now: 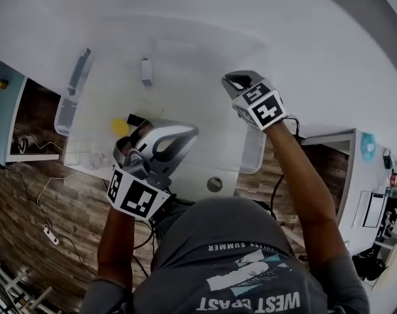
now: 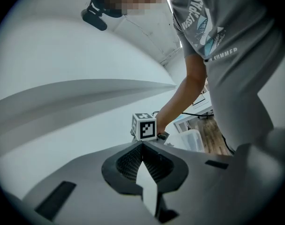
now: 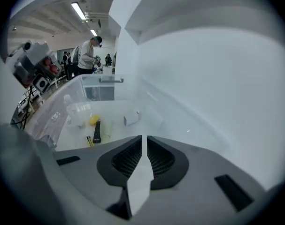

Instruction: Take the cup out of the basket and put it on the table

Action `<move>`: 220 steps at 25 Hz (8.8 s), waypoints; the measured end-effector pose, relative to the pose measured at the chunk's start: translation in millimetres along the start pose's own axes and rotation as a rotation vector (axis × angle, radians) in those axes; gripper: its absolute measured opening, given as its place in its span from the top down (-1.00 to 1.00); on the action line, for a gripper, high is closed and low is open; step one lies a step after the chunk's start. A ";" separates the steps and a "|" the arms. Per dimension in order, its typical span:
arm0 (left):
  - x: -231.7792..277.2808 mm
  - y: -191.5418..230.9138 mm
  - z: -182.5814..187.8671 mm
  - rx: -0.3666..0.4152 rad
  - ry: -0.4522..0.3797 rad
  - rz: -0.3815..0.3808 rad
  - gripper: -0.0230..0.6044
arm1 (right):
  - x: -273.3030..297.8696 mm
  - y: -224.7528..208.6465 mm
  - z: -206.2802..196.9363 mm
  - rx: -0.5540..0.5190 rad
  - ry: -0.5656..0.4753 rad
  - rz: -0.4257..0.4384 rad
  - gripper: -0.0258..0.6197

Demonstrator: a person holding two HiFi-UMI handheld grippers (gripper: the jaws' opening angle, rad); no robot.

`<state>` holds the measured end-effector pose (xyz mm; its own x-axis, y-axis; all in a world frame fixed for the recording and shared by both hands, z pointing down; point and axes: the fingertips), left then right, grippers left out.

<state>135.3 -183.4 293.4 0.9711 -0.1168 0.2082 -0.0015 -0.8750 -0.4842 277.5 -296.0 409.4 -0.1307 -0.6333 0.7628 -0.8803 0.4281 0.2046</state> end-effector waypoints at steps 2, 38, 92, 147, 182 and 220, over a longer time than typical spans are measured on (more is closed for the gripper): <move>-0.1 1.6 -6.0 -0.018 0.013 0.022 0.89 | 27.9 -1.1 -5.2 -0.005 0.095 0.032 0.70; -31.1 26.0 -59.0 -0.118 0.059 0.124 0.89 | 136.4 40.6 -69.0 -0.082 0.470 0.189 0.82; -110.6 -35.4 -60.0 -0.082 0.136 0.039 0.89 | -121.5 276.5 73.8 -0.288 -0.228 0.248 0.82; -102.8 -78.5 -148.7 -0.275 0.288 -0.038 0.89 | 18.7 335.0 -76.5 -0.252 0.011 0.497 0.82; -66.4 -132.6 -160.0 -0.288 0.336 -0.173 0.89 | 30.7 339.5 -142.4 -0.130 0.057 0.516 0.82; -51.5 -140.7 -195.4 -0.350 0.375 -0.227 0.89 | 54.4 341.0 -145.6 -0.083 0.096 0.552 0.82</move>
<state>38.9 -146.2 516.8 0.8048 -0.0108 0.5934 0.0560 -0.9940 -0.0941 36.6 -90.6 610.0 -0.5161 -0.2408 0.8219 -0.6538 0.7307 -0.1965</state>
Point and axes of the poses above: the fingertips, and each gripper's own axes: x forward along the fingers, y to its left, z out of its top, and after that the axes turned 5 degrees about y, right-handed
